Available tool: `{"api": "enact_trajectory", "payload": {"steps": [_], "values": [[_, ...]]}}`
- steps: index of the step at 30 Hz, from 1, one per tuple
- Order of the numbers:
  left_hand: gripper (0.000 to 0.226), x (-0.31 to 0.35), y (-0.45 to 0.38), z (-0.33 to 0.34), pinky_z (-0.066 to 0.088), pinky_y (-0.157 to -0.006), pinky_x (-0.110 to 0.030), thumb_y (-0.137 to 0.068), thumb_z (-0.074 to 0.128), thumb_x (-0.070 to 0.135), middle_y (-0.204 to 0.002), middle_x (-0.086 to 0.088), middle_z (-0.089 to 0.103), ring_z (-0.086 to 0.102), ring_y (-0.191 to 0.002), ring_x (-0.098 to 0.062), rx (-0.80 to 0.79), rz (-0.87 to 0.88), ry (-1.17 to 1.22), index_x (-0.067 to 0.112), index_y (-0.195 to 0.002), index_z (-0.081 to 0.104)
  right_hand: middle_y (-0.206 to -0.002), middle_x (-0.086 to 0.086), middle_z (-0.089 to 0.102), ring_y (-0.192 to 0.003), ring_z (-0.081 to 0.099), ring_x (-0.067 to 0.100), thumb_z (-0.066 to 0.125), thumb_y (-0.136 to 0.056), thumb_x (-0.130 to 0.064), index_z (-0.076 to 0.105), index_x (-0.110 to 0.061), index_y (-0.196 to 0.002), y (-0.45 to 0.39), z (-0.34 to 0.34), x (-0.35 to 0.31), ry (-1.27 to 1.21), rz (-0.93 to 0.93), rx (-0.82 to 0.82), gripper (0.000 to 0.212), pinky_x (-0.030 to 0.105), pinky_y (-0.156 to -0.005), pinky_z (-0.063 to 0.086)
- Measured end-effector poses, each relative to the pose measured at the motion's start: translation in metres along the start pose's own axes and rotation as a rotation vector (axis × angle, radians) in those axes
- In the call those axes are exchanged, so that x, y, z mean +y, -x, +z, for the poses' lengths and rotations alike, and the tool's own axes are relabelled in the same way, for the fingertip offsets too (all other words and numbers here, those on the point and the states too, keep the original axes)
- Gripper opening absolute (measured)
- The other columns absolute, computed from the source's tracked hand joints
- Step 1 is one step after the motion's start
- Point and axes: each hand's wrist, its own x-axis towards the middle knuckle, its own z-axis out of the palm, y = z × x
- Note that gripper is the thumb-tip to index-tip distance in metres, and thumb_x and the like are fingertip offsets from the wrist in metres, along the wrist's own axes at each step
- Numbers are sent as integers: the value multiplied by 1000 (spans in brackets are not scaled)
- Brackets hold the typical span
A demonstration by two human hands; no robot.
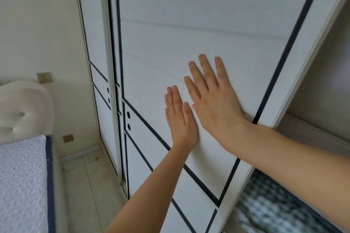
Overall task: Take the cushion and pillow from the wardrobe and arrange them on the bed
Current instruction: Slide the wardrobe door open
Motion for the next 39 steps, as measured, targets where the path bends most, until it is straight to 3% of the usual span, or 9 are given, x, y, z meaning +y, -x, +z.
{"api": "enact_trajectory", "payload": {"steps": [11,23,32,39], "values": [[56,-68,-87,-28,-1,-125,-35,-105,16,33,-167,9,-2,-10,-151,-2,18,37,-51,21,-159,5,-151,33,-27,-128,-33,61,22,-98,-45,-19,-1,-147,-90,7,-52,-4,-46,-12,78,70,-102,-22],[59,-113,-146,-47,4,-125,-40,-103,14,41,-167,7,3,-6,-152,-4,43,40,-6,21,-159,10,-151,31,-29,-134,-29,57,10,-97,-46,-19,-5,-149,-156,19,-90,-19,-37,-22,72,68,-106,-21],[56,-125,-150,-55,2,-122,-27,-104,18,34,-167,0,9,-1,-154,-11,8,107,-38,17,-157,15,-152,31,-28,-136,-27,56,18,-97,-51,-17,-7,-150,-163,24,-100,-20,-20,-23,77,75,-100,-21],[50,-110,-148,-71,14,-124,-42,-108,28,22,-166,1,17,8,-153,-10,-52,47,-28,16,-157,22,-157,25,-22,-139,-25,51,22,-98,-47,-12,-11,-152,-159,5,-94,-116,-33,-65,73,70,-104,-21]]}}
